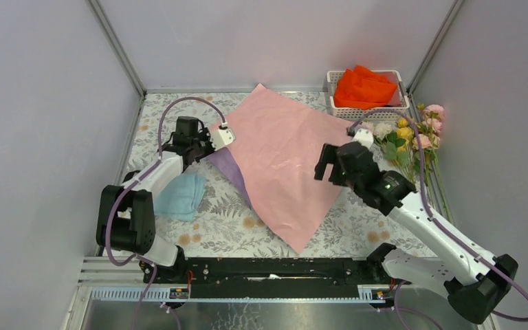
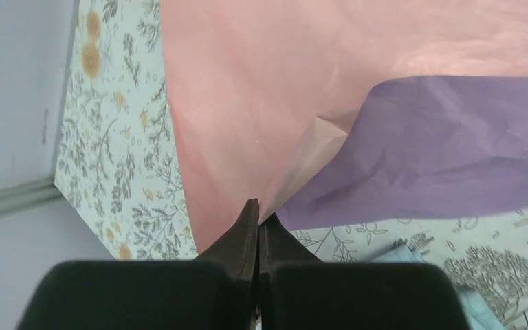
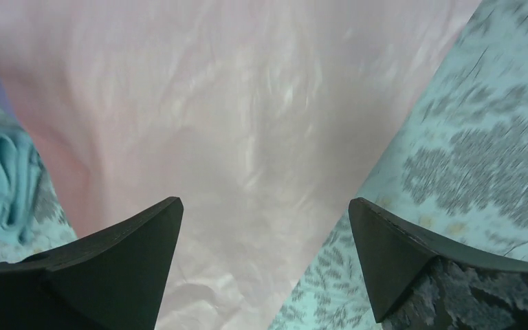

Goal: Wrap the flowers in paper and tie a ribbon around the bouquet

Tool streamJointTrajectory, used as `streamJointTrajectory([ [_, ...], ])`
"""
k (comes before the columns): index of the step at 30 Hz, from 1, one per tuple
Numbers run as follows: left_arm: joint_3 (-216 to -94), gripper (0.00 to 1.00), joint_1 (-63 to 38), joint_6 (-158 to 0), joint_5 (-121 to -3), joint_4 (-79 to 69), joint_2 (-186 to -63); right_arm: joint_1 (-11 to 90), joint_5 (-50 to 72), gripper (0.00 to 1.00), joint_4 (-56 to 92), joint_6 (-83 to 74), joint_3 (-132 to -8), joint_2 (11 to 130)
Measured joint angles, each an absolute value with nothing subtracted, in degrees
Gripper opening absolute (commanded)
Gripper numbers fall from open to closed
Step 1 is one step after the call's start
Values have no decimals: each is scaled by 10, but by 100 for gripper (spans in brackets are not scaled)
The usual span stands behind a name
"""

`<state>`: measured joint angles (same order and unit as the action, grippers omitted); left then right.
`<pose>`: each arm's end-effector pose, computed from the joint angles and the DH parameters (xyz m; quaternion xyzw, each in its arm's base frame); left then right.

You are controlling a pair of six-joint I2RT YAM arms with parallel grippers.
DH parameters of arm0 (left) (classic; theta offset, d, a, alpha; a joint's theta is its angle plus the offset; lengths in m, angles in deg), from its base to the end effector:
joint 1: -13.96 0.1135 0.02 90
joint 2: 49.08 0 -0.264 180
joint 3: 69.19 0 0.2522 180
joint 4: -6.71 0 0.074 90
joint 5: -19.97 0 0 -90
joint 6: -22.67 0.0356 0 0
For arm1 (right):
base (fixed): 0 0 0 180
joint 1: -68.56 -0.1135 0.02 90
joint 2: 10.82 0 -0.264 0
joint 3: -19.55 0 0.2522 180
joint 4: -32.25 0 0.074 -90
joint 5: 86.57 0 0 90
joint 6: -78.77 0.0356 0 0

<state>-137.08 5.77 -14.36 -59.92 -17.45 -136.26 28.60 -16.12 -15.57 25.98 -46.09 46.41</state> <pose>0.3200 -0.0524 0.2189 0.4955 0.7701 0.0751 0.3948 0.1684 0.1255 0.3041 0.0511 0.8925 0.1426 0.4249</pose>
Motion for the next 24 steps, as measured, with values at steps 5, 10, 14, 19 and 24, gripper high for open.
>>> streamJointTrajectory([
  [5,-1371,0,58,-60,-565,-217,-1338,408,-155,100,-121,188,-523,481],
  [10,-1371,0,58,-7,-566,-242,-1338,640,-44,100,-18,169,-494,582],
  [14,-1367,0,58,9,-565,-246,-1338,721,33,97,41,165,-486,725],
  [19,-1350,0,58,18,-565,-247,-1337,744,117,86,88,159,-507,873],
  [24,-1342,0,58,19,-566,-247,-1337,752,206,39,127,153,-593,961],
])
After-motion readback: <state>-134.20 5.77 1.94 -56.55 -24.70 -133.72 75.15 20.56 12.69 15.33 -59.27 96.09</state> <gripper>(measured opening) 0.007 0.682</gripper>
